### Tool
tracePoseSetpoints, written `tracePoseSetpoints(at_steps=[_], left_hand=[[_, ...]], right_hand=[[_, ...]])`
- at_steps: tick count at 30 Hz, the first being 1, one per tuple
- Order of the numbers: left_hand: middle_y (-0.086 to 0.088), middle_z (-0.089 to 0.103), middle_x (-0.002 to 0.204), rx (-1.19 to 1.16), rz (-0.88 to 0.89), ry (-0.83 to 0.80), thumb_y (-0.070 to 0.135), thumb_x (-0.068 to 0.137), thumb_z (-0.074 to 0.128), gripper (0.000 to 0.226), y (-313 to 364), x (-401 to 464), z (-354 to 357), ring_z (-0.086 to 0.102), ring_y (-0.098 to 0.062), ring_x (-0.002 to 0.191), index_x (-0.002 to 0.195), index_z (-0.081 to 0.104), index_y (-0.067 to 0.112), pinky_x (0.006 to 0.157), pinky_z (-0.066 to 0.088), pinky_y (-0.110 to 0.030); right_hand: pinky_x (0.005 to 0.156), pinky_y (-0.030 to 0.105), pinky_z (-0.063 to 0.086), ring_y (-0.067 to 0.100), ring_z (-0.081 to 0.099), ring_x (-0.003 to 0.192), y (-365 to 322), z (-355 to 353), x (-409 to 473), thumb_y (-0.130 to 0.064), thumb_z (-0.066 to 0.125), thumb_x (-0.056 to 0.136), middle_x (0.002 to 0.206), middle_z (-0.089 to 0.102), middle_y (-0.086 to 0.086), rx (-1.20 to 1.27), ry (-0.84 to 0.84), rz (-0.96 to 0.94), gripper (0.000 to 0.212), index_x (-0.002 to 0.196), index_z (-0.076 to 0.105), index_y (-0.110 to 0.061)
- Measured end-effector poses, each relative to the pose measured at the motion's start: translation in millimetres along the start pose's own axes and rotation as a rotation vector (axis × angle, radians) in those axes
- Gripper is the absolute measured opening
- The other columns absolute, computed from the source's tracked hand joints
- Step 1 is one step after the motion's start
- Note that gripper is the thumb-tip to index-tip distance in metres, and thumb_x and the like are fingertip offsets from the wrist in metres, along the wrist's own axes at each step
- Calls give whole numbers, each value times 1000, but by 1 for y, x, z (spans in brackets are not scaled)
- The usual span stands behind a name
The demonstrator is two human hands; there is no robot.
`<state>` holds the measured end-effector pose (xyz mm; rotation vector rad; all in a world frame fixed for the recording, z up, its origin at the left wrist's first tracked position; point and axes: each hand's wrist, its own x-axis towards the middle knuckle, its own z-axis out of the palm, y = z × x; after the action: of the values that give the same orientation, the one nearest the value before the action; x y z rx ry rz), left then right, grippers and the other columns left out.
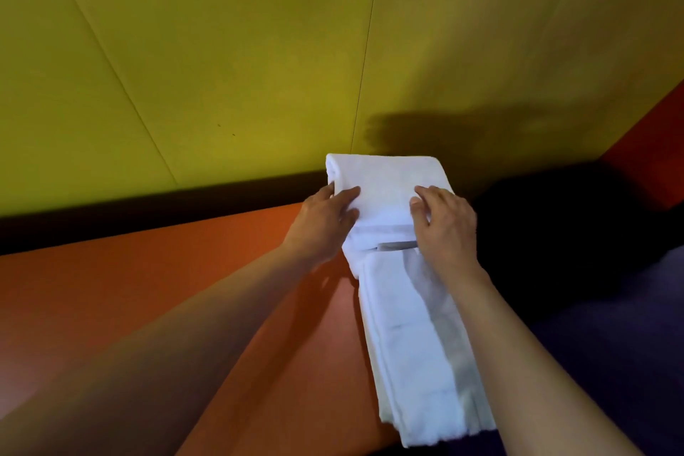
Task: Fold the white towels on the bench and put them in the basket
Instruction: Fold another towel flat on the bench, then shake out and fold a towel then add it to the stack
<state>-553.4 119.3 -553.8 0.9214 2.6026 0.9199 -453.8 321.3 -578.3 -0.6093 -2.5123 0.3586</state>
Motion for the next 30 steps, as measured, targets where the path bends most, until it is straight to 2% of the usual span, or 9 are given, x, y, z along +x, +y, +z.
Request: tracePoseSetpoints(at_steps=[2,7,12,15,21,24,30], left_hand=[[-12,28,162,76,-20,-25,40,104,46,50,2,-4,-2,30,-38,143,153,37,37,117,30,-51],[-11,24,163,214,24,-27,40,102,47,52,12,-26,-20,27,-38,145,153,36,35,116,31,-51],[-10,40,154,343,105,90,35,96,54,50,11,-70,-47,38,-36,138,145,48,23,108,38,-48],[-8,50,145,384,131,152,36,92,57,46,4,-102,-62,46,-35,131,136,55,22,100,42,-48],[-5,56,130,471,94,237,36,90,58,40,-19,-179,-100,53,-33,118,128,59,21,91,45,-46],[-4,57,128,515,62,272,36,91,57,39,-33,-219,-117,53,-32,117,127,60,21,92,45,-46],[-4,58,127,546,-52,344,36,91,56,39,-75,-304,-153,53,-31,117,127,60,22,95,43,-45]], right_hand=[[102,47,43,28,58,117,0,3,-6,-42,32,102,127,66,5,-47,-113,7,48,126,64,-16],[102,49,44,27,58,121,-14,-9,-8,-40,38,101,128,66,5,20,-71,-9,45,128,64,-16],[103,48,44,28,56,124,-69,-20,-34,-33,48,97,133,63,7,103,-48,-78,39,132,61,-19],[103,47,43,27,56,124,-101,-26,-51,-30,49,94,134,62,5,151,-63,-125,42,133,60,-20],[95,44,45,28,59,113,-173,-46,-92,-24,57,87,125,63,4,211,-61,-237,42,129,61,-17],[94,44,46,28,60,111,-206,-50,-117,-23,58,86,123,62,4,257,-81,-302,42,128,60,-17],[100,45,43,23,55,120,-276,-45,-174,-27,56,92,131,60,1,298,-173,-341,40,131,60,-22]])
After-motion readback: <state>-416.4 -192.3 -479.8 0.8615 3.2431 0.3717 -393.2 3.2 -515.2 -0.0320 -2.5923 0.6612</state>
